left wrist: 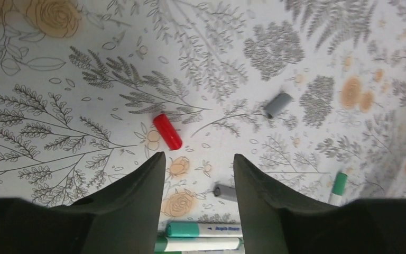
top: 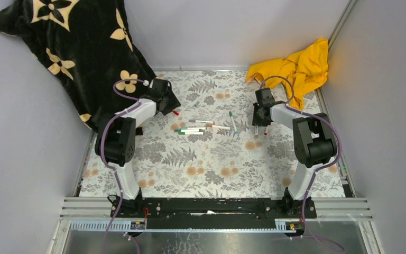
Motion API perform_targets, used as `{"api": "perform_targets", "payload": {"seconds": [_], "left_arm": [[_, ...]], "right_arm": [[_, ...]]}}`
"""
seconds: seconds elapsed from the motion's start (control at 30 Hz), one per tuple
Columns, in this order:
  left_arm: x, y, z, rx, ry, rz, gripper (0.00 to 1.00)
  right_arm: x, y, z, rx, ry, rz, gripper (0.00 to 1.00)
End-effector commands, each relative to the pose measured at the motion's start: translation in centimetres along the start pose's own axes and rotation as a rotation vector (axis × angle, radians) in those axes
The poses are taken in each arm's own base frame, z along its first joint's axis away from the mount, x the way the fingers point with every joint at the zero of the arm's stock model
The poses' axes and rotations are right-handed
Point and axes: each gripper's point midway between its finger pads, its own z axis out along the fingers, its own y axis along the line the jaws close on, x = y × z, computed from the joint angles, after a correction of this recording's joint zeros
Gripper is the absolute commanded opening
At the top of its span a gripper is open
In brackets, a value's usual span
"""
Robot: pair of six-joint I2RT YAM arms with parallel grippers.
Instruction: Open the pen caps
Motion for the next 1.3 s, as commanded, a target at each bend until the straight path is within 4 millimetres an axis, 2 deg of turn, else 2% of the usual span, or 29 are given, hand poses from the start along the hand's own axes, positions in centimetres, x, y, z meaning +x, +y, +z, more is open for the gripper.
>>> {"api": "perform_targets", "payload": {"seconds": [0.0, 0.13, 0.27, 0.4, 0.53, 0.63, 0.9, 1.13, 1.27], "left_arm": [[-2.9, -3.0, -2.4, 0.115, -0.082, -0.008, 0.62], [-3.5, -4.0, -3.5, 0.150, -0.101, -0.007, 0.71], [-3.8, -4.6, -4.4, 0.174, -0.110, -0.010, 0.72], [-3.9, -5.4, -5.5, 0.200, -0.125, -0.011, 0.72], [-3.5, -6.3, -6.1, 0.227, -0.123, -0.006, 0.73], [-2.9, -6.8, -6.4, 0.247, -0.115, -0.007, 0.74], [-1.4, -7.3, -7.1, 0.278, -0.093, -0.002, 0.75], [-0.6, -7.3, -7.4, 0.295, -0.078, -0.001, 0.76], [-0.6, -7.3, -7.8, 0.306, -0.080, -0.002, 0.76]], "right_arm": [[-0.9, -0.6, 0.5, 0.023, -0.012, 0.016, 0.34], [-0.9, -0.6, 0.4, 0.019, -0.013, 0.015, 0.40], [-1.3, -0.6, -0.1, 0.019, -0.027, 0.003, 0.41], [-2.9, -0.5, -1.9, 0.008, -0.090, -0.028, 0.42], [-4.3, 1.5, -4.1, -0.069, -0.136, -0.086, 0.44], [-4.1, 3.5, -4.7, -0.118, -0.106, -0.160, 0.44], [-2.9, 8.4, -4.2, -0.206, -0.062, -0.269, 0.46], [-1.9, 10.4, -2.9, -0.229, -0.007, -0.306, 0.47], [-0.9, 10.6, -1.7, -0.220, 0.031, -0.312, 0.47]]}}
